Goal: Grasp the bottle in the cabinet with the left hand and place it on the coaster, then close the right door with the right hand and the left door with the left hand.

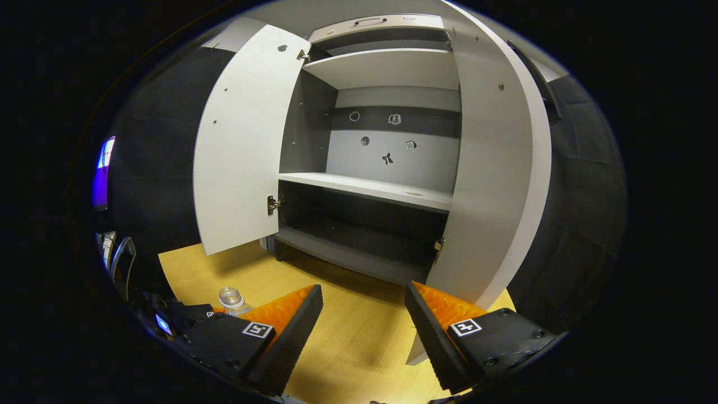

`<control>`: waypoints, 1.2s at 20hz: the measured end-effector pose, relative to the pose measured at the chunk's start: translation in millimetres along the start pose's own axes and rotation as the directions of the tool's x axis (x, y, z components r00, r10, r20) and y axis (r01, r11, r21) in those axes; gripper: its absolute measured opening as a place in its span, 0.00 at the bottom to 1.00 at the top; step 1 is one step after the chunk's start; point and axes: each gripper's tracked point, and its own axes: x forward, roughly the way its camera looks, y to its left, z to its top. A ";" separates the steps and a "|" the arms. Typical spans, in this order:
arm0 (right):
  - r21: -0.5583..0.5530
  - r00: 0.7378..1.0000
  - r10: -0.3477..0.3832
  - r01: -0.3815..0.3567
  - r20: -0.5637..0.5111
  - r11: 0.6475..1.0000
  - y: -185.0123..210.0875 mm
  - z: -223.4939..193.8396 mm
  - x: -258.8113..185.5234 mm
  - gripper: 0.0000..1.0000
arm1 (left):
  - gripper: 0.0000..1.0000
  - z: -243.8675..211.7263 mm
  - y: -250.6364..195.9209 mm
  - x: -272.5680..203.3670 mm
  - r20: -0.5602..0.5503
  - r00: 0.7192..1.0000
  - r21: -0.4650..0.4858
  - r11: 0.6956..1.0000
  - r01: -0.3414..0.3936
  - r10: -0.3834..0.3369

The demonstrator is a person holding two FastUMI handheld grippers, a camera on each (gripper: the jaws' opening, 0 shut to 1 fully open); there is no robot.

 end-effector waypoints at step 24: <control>0.090 0.994 -0.041 0.032 0.104 0.995 -12.6 112.7 -53.8 0.98 | 0.82 181.4 1.0 17.9 0.015 0.997 0.016 0.997 0.082 -0.082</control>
